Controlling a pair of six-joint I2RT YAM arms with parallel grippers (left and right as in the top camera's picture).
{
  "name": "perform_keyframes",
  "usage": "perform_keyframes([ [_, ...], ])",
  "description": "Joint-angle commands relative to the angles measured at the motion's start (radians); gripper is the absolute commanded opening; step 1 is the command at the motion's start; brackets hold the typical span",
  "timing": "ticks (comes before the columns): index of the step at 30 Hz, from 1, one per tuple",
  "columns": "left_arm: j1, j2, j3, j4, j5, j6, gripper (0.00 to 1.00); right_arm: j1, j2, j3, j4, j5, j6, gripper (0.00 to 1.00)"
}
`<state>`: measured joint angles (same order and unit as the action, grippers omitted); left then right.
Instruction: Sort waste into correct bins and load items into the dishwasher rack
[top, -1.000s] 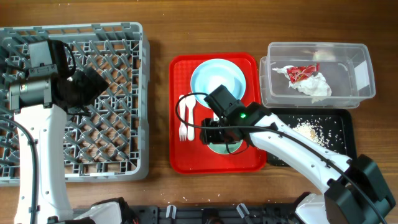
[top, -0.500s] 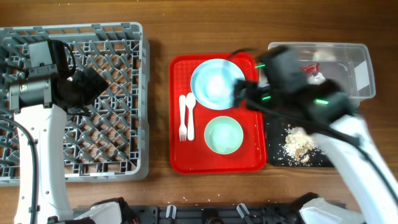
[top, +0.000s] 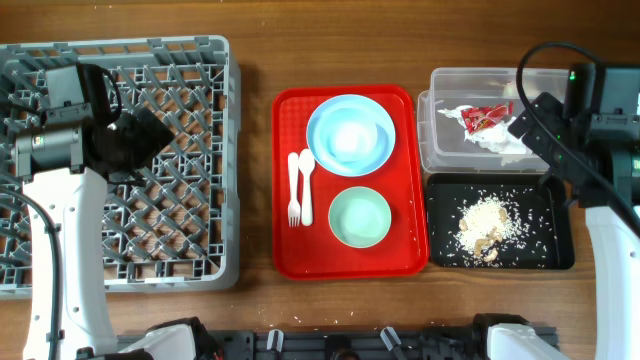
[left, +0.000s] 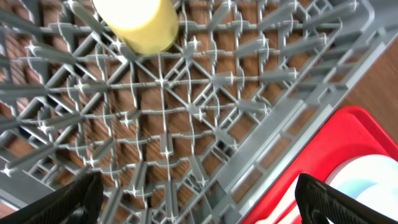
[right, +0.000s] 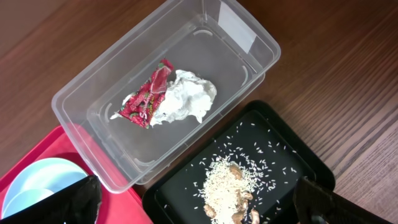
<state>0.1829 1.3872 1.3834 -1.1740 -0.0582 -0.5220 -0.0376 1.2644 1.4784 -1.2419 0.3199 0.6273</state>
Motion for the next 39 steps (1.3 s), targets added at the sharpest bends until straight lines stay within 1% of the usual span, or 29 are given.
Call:
perform_keyframes([
  [1, 0.005, -0.009, 0.012, 0.017, -0.188, -0.003, 1.00, -0.004, 0.022, 0.004, 0.000, 0.030, 0.001, 1.00],
  [6, 0.005, -0.009, 0.012, 0.018, -0.193, -0.004, 1.00, -0.004, 0.030, 0.004, 0.000, 0.030, 0.001, 1.00],
  [8, 0.005, -0.009, 0.012, 0.047, -0.187, -0.011, 1.00, -0.004, 0.030, 0.004, 0.000, 0.030, 0.001, 1.00],
  [9, 0.005, -0.009, 0.012, 0.048, -0.106, -0.011, 1.00, -0.004, 0.030, 0.004, 0.000, 0.030, 0.001, 1.00],
  [11, 0.005, -0.009, 0.012, 0.027, 0.101, -0.011, 1.00, -0.004, 0.030, 0.004, 0.000, 0.030, 0.001, 1.00],
  [15, 0.001, -0.009, 0.011, -0.020, 0.627, -0.011, 1.00, -0.004, 0.030, 0.004, 0.000, 0.030, 0.001, 1.00],
  [17, -0.031, -0.009, 0.008, -0.020, 0.776, -0.008, 1.00, -0.004, 0.030, 0.004, 0.000, 0.030, 0.002, 1.00],
  [18, -0.059, -0.009, 0.008, -0.019, 0.816, -0.002, 1.00, -0.004, 0.030, 0.004, 0.000, 0.030, 0.002, 1.00],
  [19, -0.118, -0.009, 0.008, -0.019, 0.836, 0.021, 1.00, -0.004, 0.030, 0.004, 0.000, 0.030, 0.001, 1.00],
  [20, -0.227, -0.008, 0.008, -0.016, 0.815, 0.046, 1.00, -0.004, 0.030, 0.004, 0.000, 0.030, 0.002, 1.00],
  [23, -0.438, 0.001, 0.008, 0.031, 0.738, 0.042, 1.00, -0.004, 0.030, 0.004, 0.000, 0.030, 0.002, 1.00],
  [24, -0.529, 0.010, 0.008, 0.068, 0.702, 0.038, 1.00, -0.004, 0.030, 0.004, 0.000, 0.030, 0.001, 1.00],
  [25, -0.620, 0.021, 0.008, 0.110, 0.652, 0.016, 1.00, -0.004, 0.030, 0.004, 0.000, 0.030, 0.001, 1.00],
  [27, -0.753, 0.048, 0.008, 0.176, 0.530, -0.044, 1.00, -0.004, 0.030, 0.004, 0.000, 0.030, 0.001, 1.00],
  [29, -0.904, 0.095, 0.008, 0.244, 0.359, -0.118, 1.00, -0.004, 0.030, 0.004, 0.000, 0.030, 0.002, 1.00],
  [30, -0.954, 0.117, 0.008, 0.267, 0.288, -0.141, 1.00, -0.004, 0.030, 0.004, 0.000, 0.030, 0.001, 1.00],
  [32, -1.044, 0.178, 0.008, 0.315, 0.187, -0.148, 1.00, -0.004, 0.030, 0.004, 0.000, 0.030, 0.001, 1.00],
  [34, -1.104, 0.242, 0.008, 0.367, 0.140, -0.148, 1.00, -0.004, 0.030, 0.004, 0.000, 0.030, 0.002, 1.00],
  [38, -1.167, 0.358, 0.008, 0.454, 0.135, -0.148, 0.98, -0.004, 0.030, 0.004, 0.000, 0.030, 0.002, 1.00],
  [39, -1.180, 0.382, 0.008, 0.466, 0.135, -0.148, 0.94, -0.004, 0.030, 0.004, 0.000, 0.030, 0.001, 1.00],
])
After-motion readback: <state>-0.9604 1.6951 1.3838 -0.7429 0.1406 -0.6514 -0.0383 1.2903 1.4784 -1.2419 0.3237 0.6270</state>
